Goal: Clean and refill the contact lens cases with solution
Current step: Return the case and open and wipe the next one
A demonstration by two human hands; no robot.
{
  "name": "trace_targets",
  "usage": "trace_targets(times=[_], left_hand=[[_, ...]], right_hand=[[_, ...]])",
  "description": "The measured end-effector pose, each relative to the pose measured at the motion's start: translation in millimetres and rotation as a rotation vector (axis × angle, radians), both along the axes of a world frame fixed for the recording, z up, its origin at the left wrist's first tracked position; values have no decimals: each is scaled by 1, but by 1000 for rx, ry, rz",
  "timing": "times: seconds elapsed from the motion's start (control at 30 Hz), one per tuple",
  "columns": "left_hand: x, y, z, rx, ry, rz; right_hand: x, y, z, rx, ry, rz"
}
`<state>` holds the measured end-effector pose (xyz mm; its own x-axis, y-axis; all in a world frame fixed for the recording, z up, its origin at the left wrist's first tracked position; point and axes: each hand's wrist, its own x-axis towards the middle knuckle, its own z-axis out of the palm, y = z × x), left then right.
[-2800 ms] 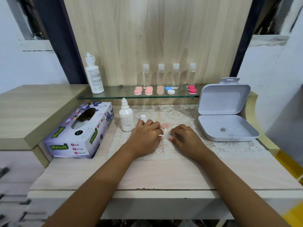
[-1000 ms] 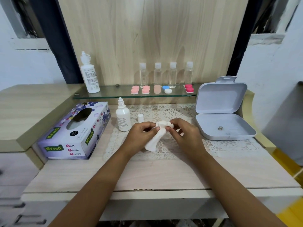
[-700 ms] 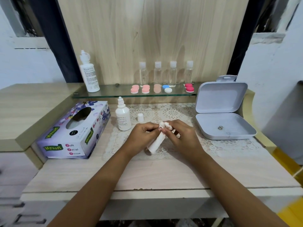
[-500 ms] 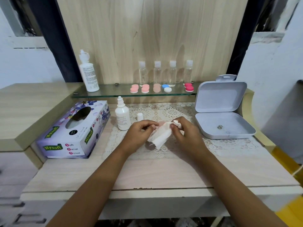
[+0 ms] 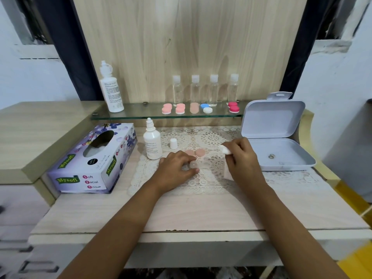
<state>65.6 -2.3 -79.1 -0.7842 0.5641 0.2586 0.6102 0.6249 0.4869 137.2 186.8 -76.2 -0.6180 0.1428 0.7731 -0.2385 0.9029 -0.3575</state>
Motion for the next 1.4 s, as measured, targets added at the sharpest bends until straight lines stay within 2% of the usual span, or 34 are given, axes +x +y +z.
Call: trace_targets(times=[0.13, 0.33, 0.53, 0.8, 0.97, 1.1, 1.3, 1.4], left_hand=[[0, 1, 0, -6, 22, 1], [0, 1, -1, -2, 34, 2], [-1, 1, -2, 27, -7, -13], [-3, 0, -4, 42, 1, -23], [-3, 0, -4, 59, 1, -25], [-3, 0, -5, 53, -3, -26], [-2, 1, -5, 25, 21, -33], [-3, 1, -5, 17, 20, -38]], right_hand=[[-6, -7, -3, 71, -165, 44], [-6, -17, -6, 29, -386, 196], [-3, -15, -6, -16, -408, 271], [-4, -13, -6, -23, -391, 219], [-1, -15, -5, 14, -541, 167], [-4, -18, -6, 7, -462, 226], [-3, -21, -4, 149, -426, 208], [-1, -21, 1, 35, -421, 194]])
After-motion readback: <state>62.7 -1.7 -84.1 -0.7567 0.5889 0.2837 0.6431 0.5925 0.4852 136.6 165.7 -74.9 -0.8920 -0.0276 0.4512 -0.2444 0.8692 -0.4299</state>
